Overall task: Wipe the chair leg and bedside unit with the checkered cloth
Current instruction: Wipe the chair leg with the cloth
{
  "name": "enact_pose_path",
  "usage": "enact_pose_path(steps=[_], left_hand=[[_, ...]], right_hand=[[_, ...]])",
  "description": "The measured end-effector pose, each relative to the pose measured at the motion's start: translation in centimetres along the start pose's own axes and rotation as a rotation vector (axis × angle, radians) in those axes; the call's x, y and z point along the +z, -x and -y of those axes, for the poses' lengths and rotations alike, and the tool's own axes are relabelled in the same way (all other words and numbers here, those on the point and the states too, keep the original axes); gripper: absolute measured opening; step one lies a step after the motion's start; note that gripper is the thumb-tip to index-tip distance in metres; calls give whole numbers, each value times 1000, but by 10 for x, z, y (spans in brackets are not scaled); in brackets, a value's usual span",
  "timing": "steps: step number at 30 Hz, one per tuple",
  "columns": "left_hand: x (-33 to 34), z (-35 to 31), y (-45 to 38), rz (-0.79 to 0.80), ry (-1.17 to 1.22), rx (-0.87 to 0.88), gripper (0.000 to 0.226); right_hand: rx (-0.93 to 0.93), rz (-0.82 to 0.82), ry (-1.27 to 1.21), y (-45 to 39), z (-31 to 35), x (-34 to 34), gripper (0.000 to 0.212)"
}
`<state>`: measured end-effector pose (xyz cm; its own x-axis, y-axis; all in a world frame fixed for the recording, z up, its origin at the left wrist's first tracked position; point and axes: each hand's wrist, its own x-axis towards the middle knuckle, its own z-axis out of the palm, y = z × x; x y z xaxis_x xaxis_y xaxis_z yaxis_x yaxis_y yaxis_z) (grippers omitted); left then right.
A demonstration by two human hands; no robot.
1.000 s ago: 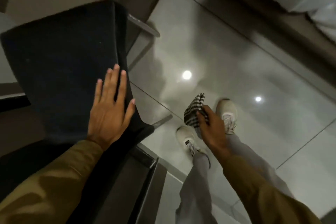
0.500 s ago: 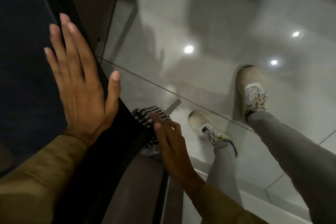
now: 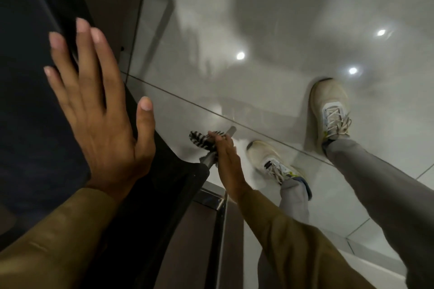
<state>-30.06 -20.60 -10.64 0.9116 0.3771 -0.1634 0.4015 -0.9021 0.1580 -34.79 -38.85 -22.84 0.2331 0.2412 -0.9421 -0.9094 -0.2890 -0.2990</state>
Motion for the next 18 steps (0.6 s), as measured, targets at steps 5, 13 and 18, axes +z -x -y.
enact_pose_path(steps=[5,13,18], left_hand=[[-10,-10,-2,17,-38,-18,73],[-12,-4,-2,134,-27,-59,77],[-16,-3,-4,220,-86,-48,77]], right_hand=[[-85,51,-124,67,4,8,39],[33,-2,-317,-9,-20,5,49],[68,14,-371,-1,-22,6,48]])
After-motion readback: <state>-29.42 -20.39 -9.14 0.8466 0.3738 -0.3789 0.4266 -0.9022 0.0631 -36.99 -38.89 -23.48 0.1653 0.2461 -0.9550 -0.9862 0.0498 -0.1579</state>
